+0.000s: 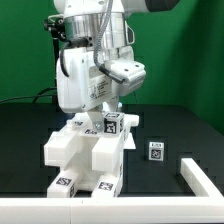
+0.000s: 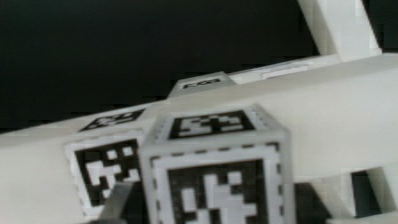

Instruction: Assemble chair

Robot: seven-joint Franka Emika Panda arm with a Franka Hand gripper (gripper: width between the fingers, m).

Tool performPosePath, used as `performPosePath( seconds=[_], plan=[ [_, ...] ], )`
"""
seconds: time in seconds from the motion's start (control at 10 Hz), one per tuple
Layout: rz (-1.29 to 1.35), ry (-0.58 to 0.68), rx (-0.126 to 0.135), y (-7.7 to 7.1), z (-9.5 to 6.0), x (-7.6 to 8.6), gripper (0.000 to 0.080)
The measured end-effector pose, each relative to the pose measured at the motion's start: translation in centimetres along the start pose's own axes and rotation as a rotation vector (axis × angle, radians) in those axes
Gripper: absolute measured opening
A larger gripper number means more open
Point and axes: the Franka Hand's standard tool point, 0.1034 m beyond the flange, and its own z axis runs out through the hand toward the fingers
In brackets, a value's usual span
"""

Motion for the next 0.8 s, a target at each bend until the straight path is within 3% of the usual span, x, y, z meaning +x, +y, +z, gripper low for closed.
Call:
performPosePath(
  seconds=[0.6,0.7,0.8],
  plan=[
    [-0.052,0.004,0.002,0.24,0.33,-0.08,0.0284],
    [-0.055,0.005,0.000,0.30,0.45,-0.08,0.0512],
    [-0.058,0.005,0.000,0.30,0.45,-0.09,0.0512]
  ],
)
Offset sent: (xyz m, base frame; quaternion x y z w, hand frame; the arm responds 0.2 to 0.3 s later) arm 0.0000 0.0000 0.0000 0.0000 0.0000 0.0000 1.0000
